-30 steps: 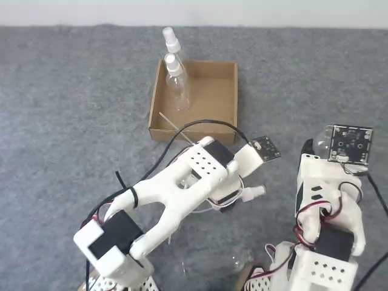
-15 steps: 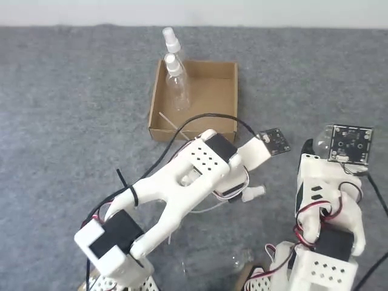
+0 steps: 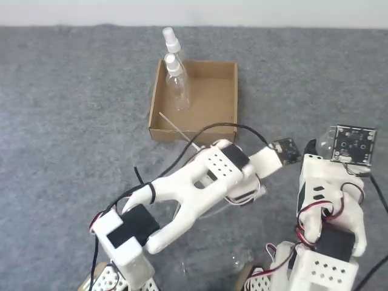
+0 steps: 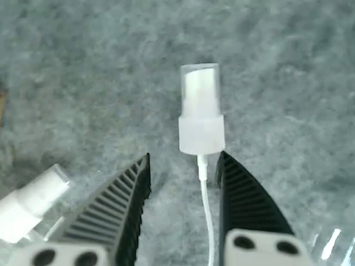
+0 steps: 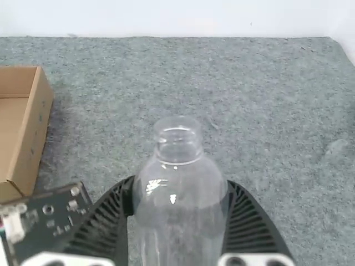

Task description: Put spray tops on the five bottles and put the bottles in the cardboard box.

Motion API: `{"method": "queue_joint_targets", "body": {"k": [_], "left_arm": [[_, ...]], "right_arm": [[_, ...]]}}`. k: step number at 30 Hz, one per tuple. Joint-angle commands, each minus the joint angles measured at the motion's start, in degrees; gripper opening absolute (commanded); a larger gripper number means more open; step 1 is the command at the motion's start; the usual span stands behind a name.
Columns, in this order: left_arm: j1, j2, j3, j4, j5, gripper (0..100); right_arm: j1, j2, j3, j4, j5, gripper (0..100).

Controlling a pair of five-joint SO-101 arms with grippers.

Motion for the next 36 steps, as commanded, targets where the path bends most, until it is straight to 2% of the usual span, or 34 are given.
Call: {"method": "queue_joint_targets", "body": {"k": [1, 12, 15, 20, 24, 30, 36], "left_arm": [[0.3, -2.2, -2.7, -1.4, 2.6, 18], [0.4, -2.0, 5.4, -17.8, 3.3, 18], [1.1, -2.0, 5.9, -18.1, 3.3, 17], [2.3, -1.9, 6.2, -18.1, 2.9, 7], [2.3, -2.3, 6.3, -14.9, 2.8, 1], [1.9, -6.2, 4.0, -3.1, 2.7, 1], [1.8, -14.8, 7.0, 3.2, 2.6, 1]], "right_arm": [[0.7, -1.0, -1.0, -2.1, 0.3, 6.9], [0.5, -1.0, -1.0, -2.1, 0.3, 6.9], [0.5, -1.0, -1.0, -2.1, 0.3, 6.9], [0.5, -1.0, -1.0, -1.9, 0.3, 6.9], [0.5, -1.0, -1.0, -1.8, 0.3, 6.9], [0.5, -1.0, -1.0, -1.8, 0.3, 6.9], [0.6, -1.0, -1.0, -1.9, 0.3, 6.9]]}}
